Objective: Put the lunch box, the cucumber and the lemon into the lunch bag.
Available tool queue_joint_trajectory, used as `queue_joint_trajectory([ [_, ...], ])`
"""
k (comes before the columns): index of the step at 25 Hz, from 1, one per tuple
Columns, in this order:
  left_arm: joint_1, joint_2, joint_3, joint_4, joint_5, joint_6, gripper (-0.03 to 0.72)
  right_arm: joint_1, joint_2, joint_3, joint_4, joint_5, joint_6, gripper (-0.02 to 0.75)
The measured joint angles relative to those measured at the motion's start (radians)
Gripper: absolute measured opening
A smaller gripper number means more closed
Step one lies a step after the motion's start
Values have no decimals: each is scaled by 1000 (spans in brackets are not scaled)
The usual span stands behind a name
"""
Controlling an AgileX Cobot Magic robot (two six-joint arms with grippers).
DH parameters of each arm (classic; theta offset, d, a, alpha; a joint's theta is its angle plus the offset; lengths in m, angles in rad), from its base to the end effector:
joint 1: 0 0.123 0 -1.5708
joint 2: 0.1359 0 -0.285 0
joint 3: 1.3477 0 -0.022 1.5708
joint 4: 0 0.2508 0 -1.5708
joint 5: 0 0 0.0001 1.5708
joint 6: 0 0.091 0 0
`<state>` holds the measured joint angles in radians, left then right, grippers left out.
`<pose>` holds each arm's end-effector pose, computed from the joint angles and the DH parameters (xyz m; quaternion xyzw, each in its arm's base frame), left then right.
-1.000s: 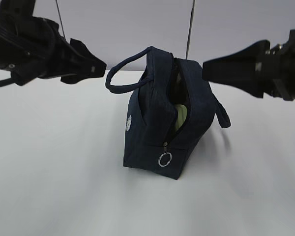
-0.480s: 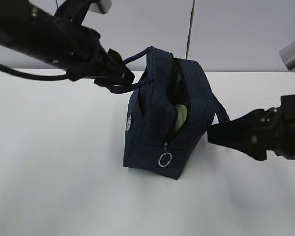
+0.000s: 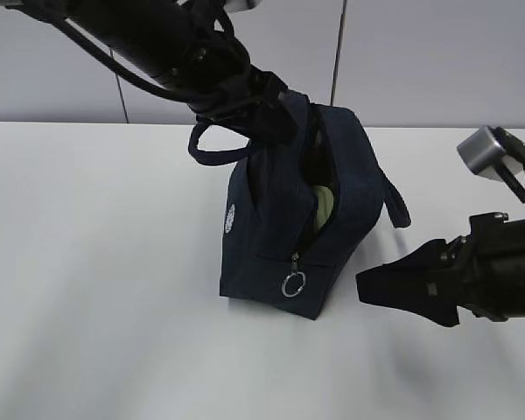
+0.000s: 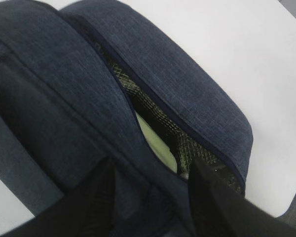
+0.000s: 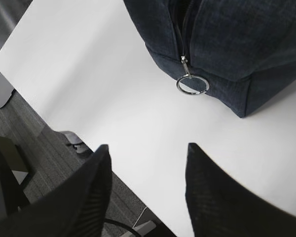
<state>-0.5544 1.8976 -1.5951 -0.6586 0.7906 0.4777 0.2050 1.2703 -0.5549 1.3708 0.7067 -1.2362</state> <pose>0.3434 -0.2592 0.2823 0.3141 0.8666 -0.2940 0.2526 0.2018 0.1012 0.2244 -0.1844 0.8612 0.3595 0.3084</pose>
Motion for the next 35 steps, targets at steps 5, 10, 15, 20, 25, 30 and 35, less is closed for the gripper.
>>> queue_joint_trajectory([
  [5, 0, 26, -10, 24, 24, -46, 337, 0, 3, 0, -1, 0, -7, 369],
  [10, 0, 27, -11, 83, 30, -95, 337, 0, 3, 0, -2, 0, -13, 369],
  [15, 0, 33, -13, 85, 30, -103, 223, 0, 7, 0, -2, -8, -15, 369],
  [20, 0, 36, -13, 77, 28, -106, 25, 0, 54, 0, 13, -8, -15, 368],
  [25, 0, 42, -34, 0, 30, -109, 11, 0, 146, 0, 86, 11, -63, 368],
  [30, 0, 47, -62, -27, 59, -134, 11, 0, 229, 0, 240, 21, -158, 368],
  [35, 0, 47, -64, -31, 60, -148, 11, 0, 302, 0, 385, 30, -218, 368],
])
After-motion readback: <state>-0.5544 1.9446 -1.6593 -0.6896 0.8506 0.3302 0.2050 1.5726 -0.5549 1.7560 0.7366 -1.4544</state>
